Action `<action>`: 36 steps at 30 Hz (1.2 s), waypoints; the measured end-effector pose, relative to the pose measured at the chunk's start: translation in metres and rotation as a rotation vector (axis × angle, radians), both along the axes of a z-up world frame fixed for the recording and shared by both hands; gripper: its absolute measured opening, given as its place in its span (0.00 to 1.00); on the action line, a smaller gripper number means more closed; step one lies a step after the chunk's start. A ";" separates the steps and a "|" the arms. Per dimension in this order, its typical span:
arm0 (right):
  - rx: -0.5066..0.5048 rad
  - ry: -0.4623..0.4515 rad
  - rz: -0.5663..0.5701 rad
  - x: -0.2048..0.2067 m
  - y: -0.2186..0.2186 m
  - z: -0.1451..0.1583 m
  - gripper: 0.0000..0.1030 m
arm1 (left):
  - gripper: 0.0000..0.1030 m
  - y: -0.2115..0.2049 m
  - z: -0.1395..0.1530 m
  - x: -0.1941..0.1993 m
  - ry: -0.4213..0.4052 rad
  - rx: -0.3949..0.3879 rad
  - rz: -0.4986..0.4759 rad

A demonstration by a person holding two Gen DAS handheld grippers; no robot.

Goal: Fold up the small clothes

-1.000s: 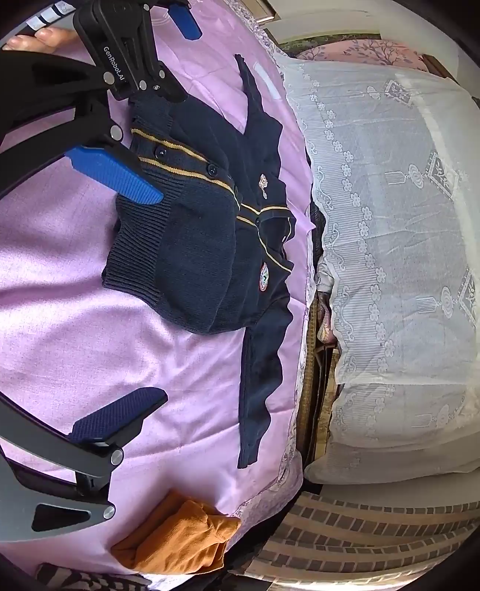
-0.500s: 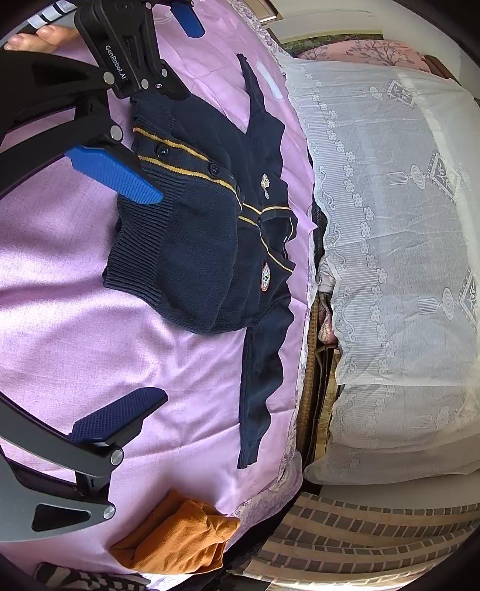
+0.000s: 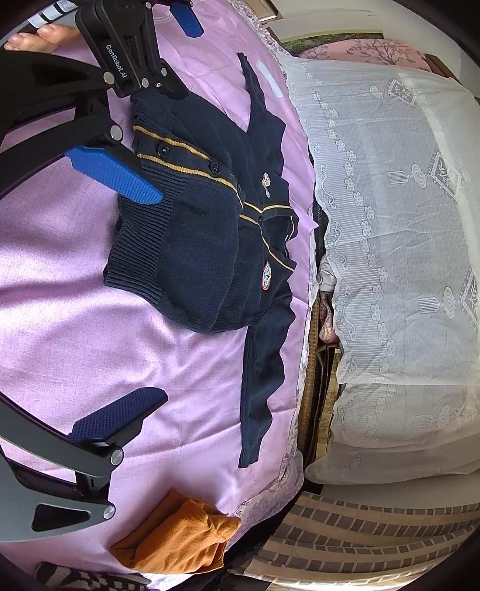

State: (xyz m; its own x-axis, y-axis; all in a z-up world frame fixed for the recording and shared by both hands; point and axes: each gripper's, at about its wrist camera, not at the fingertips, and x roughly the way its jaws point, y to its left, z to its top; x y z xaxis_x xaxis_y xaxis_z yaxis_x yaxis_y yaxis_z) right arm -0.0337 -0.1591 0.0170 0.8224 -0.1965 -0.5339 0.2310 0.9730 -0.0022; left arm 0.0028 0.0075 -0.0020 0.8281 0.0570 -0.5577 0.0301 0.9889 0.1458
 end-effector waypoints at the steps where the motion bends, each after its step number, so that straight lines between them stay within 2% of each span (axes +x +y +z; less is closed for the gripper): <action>1: 0.000 0.000 0.000 0.000 0.000 0.000 0.97 | 0.96 0.000 0.000 0.000 0.000 -0.001 0.001; 36: 0.005 0.014 0.001 0.004 -0.001 -0.007 0.97 | 0.96 0.000 -0.003 0.002 0.011 -0.002 0.001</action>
